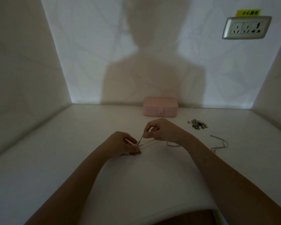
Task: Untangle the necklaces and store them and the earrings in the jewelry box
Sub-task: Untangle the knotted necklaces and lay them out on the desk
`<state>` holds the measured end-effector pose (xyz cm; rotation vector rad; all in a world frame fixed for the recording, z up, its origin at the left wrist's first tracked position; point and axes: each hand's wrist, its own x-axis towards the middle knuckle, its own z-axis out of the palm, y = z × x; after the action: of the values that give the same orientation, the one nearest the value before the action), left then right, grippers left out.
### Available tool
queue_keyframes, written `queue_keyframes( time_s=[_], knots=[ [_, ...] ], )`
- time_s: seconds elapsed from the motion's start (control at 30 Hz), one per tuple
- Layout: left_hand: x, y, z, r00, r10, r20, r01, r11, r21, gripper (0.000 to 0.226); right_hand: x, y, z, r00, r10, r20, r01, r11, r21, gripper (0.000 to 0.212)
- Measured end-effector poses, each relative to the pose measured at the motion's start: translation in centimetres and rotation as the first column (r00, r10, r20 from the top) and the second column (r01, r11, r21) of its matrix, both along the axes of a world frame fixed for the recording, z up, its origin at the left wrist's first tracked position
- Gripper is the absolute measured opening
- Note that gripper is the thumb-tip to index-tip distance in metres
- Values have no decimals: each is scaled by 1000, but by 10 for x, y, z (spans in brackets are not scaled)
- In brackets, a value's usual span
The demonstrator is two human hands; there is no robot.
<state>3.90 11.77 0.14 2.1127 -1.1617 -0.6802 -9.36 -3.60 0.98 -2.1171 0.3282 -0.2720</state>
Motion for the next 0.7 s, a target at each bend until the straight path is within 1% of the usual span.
queue_keyframes(
  time_s=[0.03, 0.13, 0.23, 0.3, 0.37, 0.4, 0.47, 0.5, 0.6, 0.7],
  knots=[
    [1, 1, 0, 999, -18, -33, 18, 1000, 15, 20, -3, -1, 3, 1000, -6, -10, 5, 998, -59, 16],
    [2, 6, 3, 990, -49, -133, 50, 999, 2, 11, -12, -3, 10, 997, -9, -75, -8, 972, -234, 26],
    [0, 8, 3, 989, -50, -136, 51, 999, 1, 11, -17, 1, 11, 989, -36, -143, -20, 927, -376, 35],
    [-2, 7, 2, 988, -15, -152, 12, 1000, -24, 8, -16, 5, 12, 991, -43, -130, -21, 891, -454, 32],
    [-1, 6, 3, 988, 16, -155, -26, 998, -62, 9, -15, 7, 13, 994, -39, -104, -20, 859, -512, 21],
    [-1, 6, 3, 987, 25, -157, -37, 997, -74, 9, -14, 9, 14, 994, -38, -101, -22, 846, -533, 25],
    [-1, 6, 3, 988, 31, -150, -43, 996, -80, 10, -14, 11, 14, 994, -29, -104, -32, 840, -542, 41],
    [-2, 6, 3, 991, 28, -131, -39, 996, -78, 12, -14, 13, 15, 995, -23, -102, -37, 835, -549, 43],
    [-2, 4, 1, 998, 3, -62, -9, 995, -96, 15, -14, 15, 16, 997, -18, -82, -31, 823, -567, 43],
    [-1, 3, 1, 998, -52, -22, 48, 987, -154, 6, -15, 14, 17, 998, -37, -46, 8, 849, -528, 37]
  ],
)
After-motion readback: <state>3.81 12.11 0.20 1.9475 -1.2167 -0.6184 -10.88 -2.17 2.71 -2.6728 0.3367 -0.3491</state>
